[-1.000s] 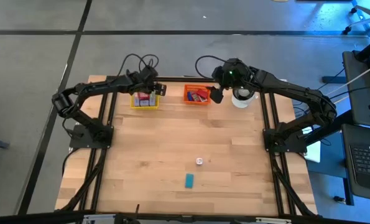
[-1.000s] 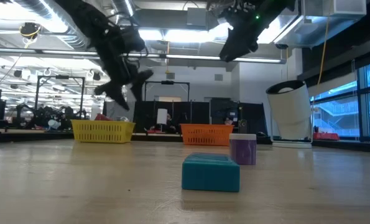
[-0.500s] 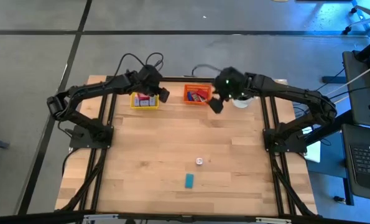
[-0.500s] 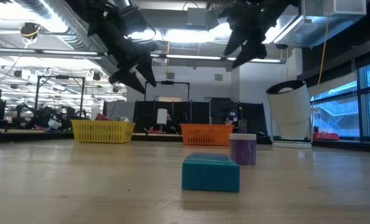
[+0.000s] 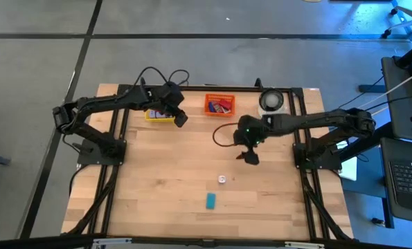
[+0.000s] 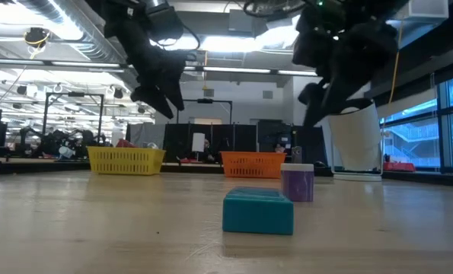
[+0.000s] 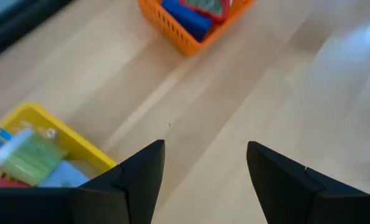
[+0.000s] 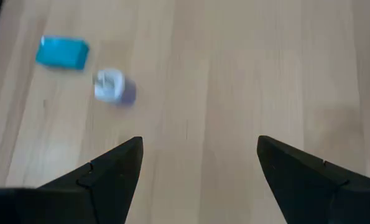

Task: Pick & Place Office items
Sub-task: Put the violet changer adapter into the yellow bin

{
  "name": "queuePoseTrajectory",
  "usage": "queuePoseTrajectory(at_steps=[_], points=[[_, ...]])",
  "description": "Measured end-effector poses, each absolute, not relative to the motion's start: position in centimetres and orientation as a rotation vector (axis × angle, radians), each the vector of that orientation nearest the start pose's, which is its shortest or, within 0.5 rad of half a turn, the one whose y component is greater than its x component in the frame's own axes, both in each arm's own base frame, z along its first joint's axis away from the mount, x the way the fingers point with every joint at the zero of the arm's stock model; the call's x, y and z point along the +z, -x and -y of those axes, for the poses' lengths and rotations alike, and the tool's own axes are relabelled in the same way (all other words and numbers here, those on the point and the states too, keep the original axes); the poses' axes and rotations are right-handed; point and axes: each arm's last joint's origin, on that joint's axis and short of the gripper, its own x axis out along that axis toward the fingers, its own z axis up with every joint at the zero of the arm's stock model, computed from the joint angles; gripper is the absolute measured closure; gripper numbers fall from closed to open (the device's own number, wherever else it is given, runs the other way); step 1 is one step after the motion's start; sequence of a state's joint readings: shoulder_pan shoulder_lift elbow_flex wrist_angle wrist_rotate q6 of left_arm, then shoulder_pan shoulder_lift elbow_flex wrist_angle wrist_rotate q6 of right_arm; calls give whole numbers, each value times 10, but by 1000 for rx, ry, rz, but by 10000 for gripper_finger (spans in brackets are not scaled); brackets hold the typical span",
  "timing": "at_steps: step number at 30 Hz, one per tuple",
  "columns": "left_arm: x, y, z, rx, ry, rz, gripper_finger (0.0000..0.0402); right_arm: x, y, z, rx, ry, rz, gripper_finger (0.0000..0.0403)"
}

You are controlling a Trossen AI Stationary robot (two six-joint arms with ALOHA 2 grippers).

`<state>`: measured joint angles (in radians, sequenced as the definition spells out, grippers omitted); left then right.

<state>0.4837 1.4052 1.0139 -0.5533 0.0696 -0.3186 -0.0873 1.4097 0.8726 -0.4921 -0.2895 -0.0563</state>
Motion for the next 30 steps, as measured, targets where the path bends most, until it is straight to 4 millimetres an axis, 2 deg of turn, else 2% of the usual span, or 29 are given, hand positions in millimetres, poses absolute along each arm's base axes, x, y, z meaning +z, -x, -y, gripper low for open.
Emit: queuePoseTrajectory(at_steps=[5,10,18,22,30], points=[[245,-254,-122,579,556,-850,178,191,-267,5,216,-89,-937,85],[245,-259,-113,622,659,-819,179,171,-257,-9,269,-57,-947,85],[245,-269,-86,604,766,-809,179,161,-254,-45,393,61,-809,86],[246,-273,-71,580,791,-812,179,157,-259,-58,367,134,-760,86],[246,-279,-47,595,795,-797,179,134,-275,-79,438,148,-686,86]])
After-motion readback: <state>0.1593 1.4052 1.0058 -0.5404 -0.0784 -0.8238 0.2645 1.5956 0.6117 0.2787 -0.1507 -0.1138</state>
